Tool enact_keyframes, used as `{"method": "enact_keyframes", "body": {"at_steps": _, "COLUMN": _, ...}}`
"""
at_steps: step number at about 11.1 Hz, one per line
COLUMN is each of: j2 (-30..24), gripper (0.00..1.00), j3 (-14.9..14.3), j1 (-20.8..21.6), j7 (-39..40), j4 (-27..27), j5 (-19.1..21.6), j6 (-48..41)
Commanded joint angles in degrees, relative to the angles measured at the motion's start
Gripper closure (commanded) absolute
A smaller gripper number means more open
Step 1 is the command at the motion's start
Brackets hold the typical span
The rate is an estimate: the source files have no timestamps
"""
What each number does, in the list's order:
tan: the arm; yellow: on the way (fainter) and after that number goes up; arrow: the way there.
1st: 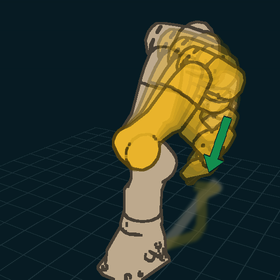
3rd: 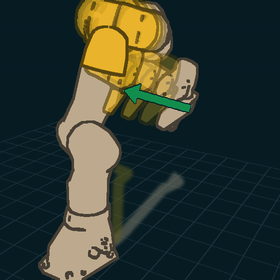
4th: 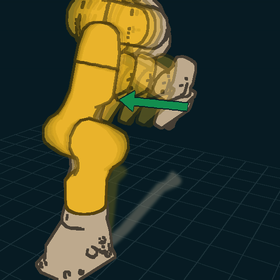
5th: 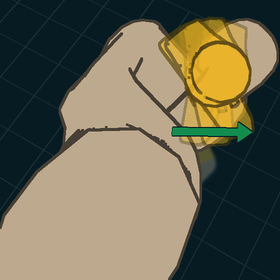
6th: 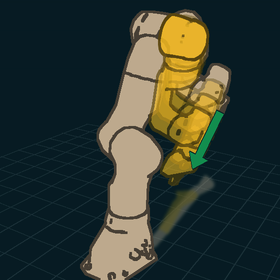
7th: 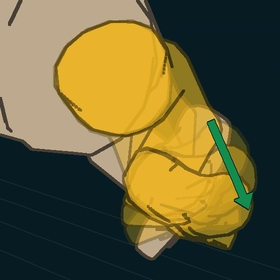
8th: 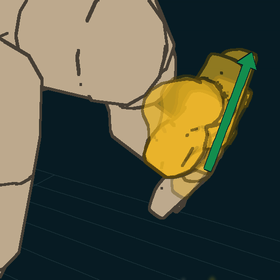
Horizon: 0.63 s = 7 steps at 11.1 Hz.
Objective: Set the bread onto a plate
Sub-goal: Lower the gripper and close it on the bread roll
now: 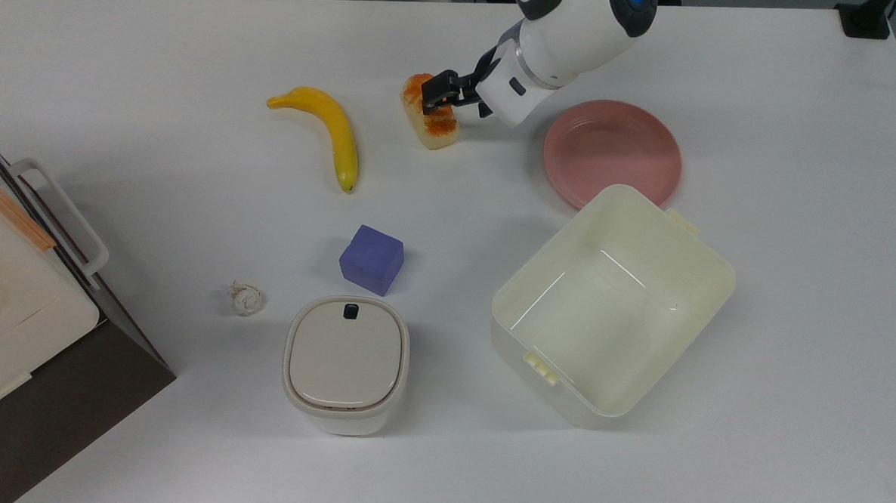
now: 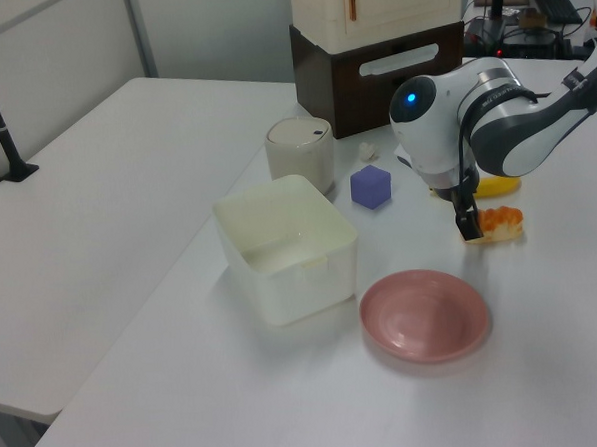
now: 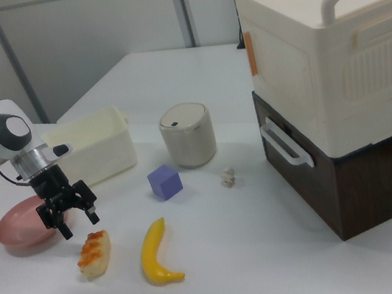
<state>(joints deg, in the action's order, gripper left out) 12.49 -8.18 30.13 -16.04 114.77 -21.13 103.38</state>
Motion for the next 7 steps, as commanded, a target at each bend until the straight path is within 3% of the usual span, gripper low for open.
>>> {"method": "enact_keyframes", "body": {"at_steps": 1, "j2": -0.1, "gripper": 0.0, "j3": -0.53, "j1": 0.29, "j7": -1.28, "j4": 1.07, "j5": -1.28, "j6": 1.47}}
{"method": "enact_keyframes", "body": {"at_steps": 5, "j2": 1.58, "gripper": 0.01, "j3": -0.53, "j1": -1.82, "j7": -1.45, "j4": 0.72, "j5": -2.6, "j6": 1.56}}
{"method": "enact_keyframes", "body": {"at_steps": 7, "j2": 2.02, "gripper": 0.11, "j3": -0.53, "j1": -2.0, "j7": -1.36, "j4": 0.72, "j5": -2.69, "j6": 1.56}}
